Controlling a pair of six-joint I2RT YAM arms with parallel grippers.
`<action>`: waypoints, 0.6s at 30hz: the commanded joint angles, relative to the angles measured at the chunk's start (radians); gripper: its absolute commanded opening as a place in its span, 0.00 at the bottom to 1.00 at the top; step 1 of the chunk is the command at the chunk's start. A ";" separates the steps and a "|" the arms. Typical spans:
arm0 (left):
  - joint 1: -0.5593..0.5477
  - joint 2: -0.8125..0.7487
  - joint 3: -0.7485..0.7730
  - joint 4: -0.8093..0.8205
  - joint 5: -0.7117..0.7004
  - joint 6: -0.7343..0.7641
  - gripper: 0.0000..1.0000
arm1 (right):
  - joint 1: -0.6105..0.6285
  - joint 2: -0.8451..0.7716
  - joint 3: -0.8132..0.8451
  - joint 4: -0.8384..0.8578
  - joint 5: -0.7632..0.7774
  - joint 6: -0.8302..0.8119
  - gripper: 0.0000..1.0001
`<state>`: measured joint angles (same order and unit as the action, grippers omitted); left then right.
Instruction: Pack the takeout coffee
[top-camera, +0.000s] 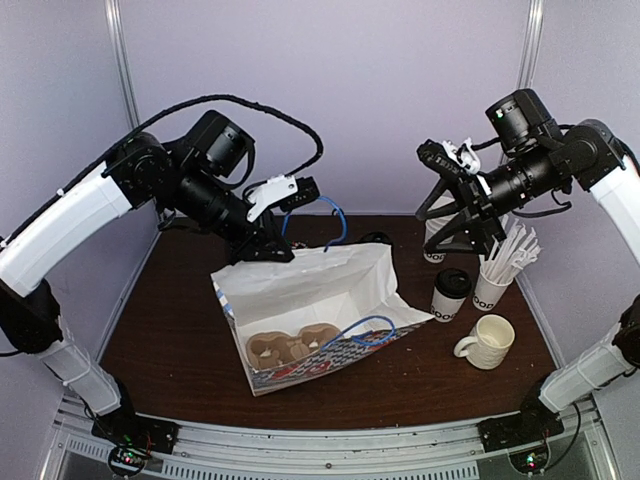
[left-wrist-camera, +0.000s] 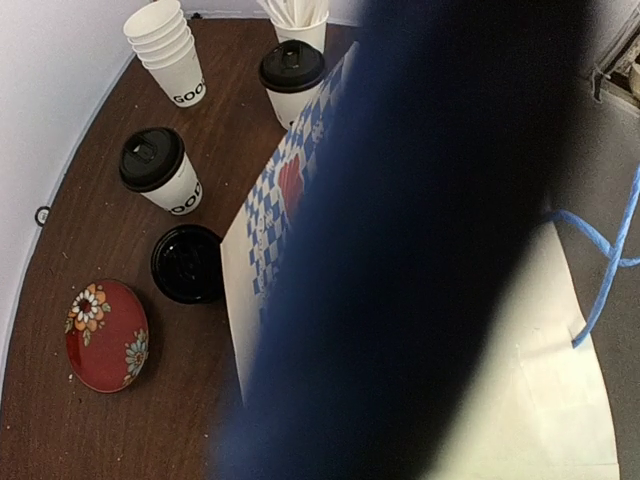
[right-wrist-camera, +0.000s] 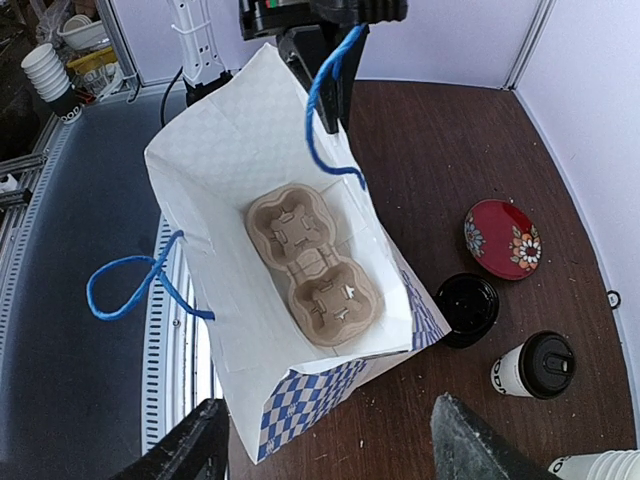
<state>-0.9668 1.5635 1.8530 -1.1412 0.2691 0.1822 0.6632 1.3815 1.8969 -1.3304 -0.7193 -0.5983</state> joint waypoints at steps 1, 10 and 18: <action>0.105 0.030 -0.001 0.059 0.156 0.030 0.00 | -0.005 0.020 -0.005 0.018 -0.020 0.006 0.72; 0.231 0.123 0.066 0.065 0.080 0.036 0.05 | -0.019 0.075 -0.009 0.061 0.043 0.043 0.72; 0.247 0.137 0.094 0.082 0.015 0.011 0.51 | -0.132 0.131 -0.077 0.112 0.159 0.066 0.72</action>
<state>-0.7254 1.7199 1.9129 -1.0992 0.3210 0.1997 0.5781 1.4937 1.8595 -1.2484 -0.6559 -0.5430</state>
